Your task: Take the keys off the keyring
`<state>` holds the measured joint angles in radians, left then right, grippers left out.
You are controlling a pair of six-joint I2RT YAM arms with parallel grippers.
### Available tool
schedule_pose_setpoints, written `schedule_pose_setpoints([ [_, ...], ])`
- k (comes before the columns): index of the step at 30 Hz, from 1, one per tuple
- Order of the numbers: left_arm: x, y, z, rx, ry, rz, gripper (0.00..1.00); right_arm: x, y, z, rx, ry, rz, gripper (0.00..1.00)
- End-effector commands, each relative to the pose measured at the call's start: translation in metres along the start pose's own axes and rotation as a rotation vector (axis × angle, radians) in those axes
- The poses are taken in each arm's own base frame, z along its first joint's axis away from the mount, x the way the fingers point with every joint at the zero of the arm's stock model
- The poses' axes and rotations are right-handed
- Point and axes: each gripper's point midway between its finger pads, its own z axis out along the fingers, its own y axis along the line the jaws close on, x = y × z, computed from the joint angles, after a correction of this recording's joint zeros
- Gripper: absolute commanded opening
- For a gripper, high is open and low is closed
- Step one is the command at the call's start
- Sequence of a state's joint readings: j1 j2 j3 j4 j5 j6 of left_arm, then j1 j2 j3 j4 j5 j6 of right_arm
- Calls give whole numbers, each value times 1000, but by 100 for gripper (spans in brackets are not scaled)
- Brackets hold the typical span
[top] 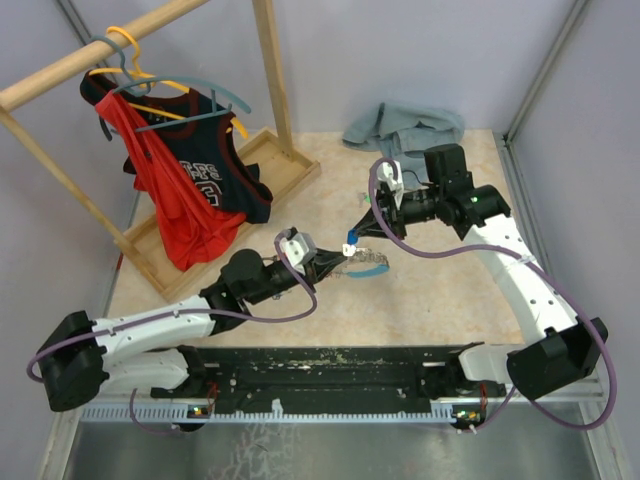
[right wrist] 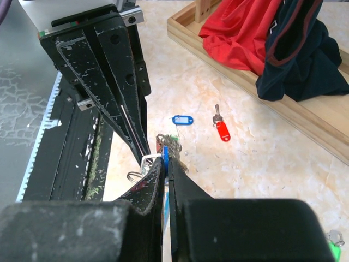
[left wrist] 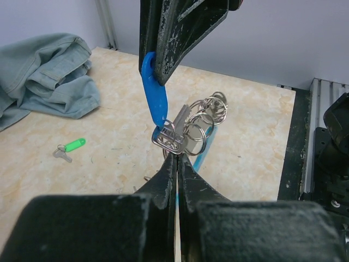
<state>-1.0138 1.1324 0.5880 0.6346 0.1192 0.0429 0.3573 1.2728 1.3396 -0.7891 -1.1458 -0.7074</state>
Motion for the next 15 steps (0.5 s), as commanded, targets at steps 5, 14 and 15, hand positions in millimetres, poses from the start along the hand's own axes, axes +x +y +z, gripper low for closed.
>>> schedule_pose_setpoints([
  [5, 5, -5, -7, 33, 15, 35, 0, -23, -7, -8, 47, -31, -108, 0],
  [14, 1, -5, -12, 30, -33, 52, 0, -14, -8, -3, 28, -44, -91, 0],
  [15, -1, -4, -13, 26, -43, 55, 0, -13, -7, -3, 21, -49, -89, 0],
])
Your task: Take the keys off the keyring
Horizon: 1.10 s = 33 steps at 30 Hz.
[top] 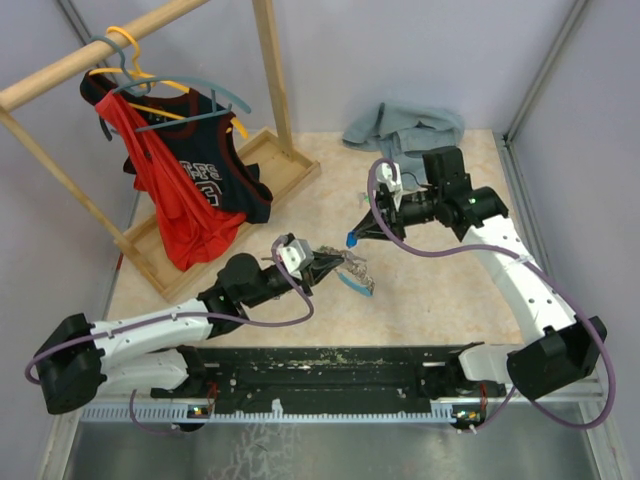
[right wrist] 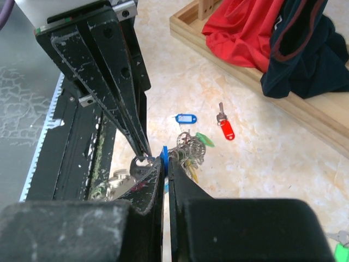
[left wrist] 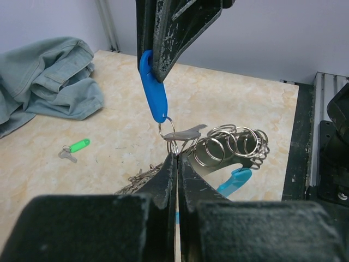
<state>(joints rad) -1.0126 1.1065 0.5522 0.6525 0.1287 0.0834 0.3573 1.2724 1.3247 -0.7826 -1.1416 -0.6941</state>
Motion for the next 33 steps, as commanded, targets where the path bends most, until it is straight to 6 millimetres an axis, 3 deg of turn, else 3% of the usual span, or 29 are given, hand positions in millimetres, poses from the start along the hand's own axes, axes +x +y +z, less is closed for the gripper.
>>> schedule_pose_setpoints([
  [1, -7, -3, -7, 16, -55, 16, 0, -16, -6, -3, 10, -62, -107, 0],
  [12, -24, -2, -15, -3, -148, 15, 0, -2, -6, -3, -40, -111, -107, 0],
  [21, -35, -2, -21, -5, -203, 7, 0, 25, 5, 3, -100, -124, -269, 0],
  [33, -48, -4, -30, -3, -278, -8, 0, 45, 12, 7, -129, -126, -387, 0],
])
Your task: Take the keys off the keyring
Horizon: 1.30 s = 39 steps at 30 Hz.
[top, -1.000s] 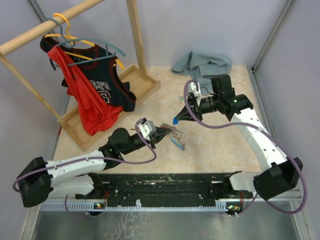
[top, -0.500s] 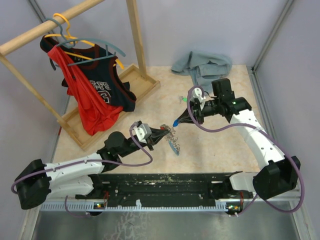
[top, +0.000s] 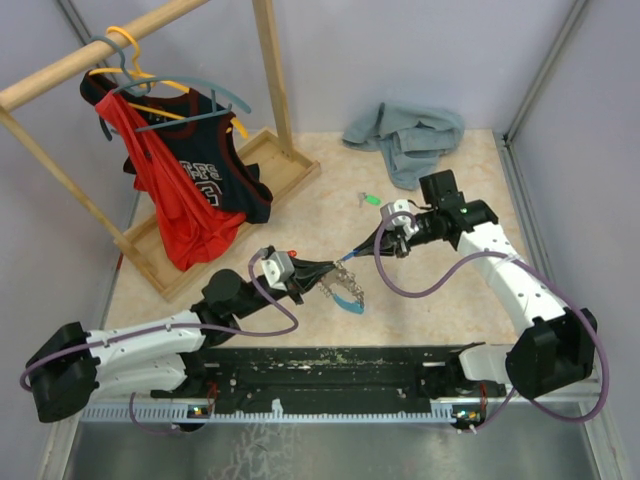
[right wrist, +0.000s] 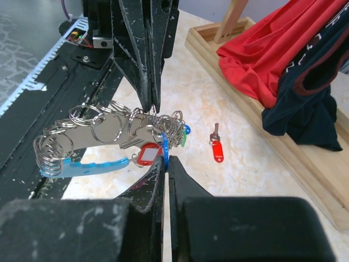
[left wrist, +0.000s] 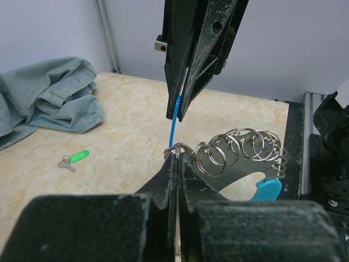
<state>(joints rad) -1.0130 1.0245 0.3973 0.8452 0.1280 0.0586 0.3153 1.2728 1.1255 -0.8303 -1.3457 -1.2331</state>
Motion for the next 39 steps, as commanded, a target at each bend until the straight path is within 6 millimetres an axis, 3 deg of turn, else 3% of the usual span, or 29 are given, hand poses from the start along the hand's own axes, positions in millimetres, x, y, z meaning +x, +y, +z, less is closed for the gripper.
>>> schedule_pose_setpoints([
  [1, -43, 0, 0, 3, -163, 0, 0, 3, -3, -3, 6, 0, -102, 0],
  [14, -41, 3, -3, -23, -189, -14, 0, 9, 4, 0, -20, -21, -83, 0],
  [23, -44, 7, -9, -53, -246, -46, 0, -13, 5, 3, -29, -57, -58, 0],
  [30, -55, 10, -11, -69, -333, -74, 0, -18, 6, 17, -56, -54, -27, 0],
  [39, -63, 16, -12, -106, -415, -109, 0, -26, 6, 21, -63, -60, -2, 0],
])
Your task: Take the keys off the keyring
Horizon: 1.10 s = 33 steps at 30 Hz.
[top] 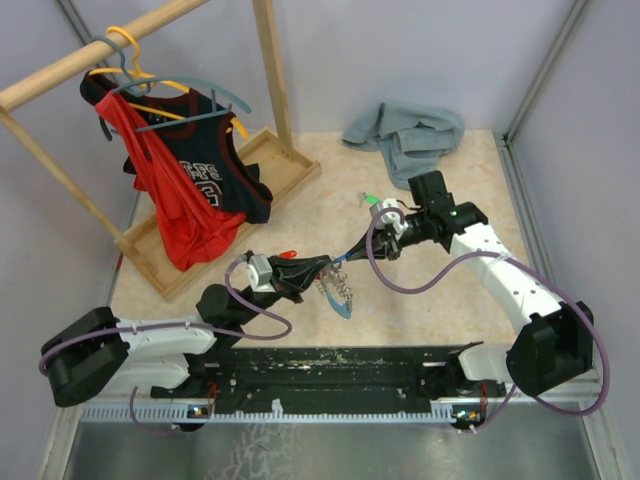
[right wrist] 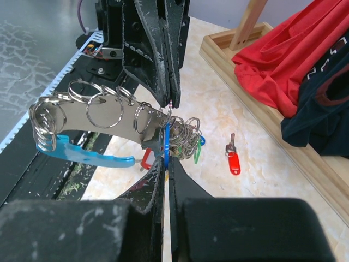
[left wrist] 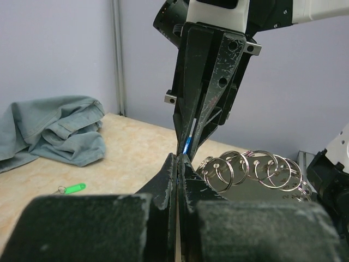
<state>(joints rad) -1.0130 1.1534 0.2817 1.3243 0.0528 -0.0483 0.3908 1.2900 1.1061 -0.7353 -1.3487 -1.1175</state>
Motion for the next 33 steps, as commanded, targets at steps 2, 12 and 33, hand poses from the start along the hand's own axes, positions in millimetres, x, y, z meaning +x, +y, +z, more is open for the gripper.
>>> schedule_pose_setpoints([
  [2, -45, 6, 3, -41, -207, -38, 0, -27, -1, 1, -3, -38, -33, 0],
  [12, -38, 12, 5, -75, -223, -46, 0, -45, -5, -3, 17, -32, 25, 0],
  [33, -45, 13, -2, -75, -274, 1, 0, -83, -11, -17, 72, 6, 46, 0],
])
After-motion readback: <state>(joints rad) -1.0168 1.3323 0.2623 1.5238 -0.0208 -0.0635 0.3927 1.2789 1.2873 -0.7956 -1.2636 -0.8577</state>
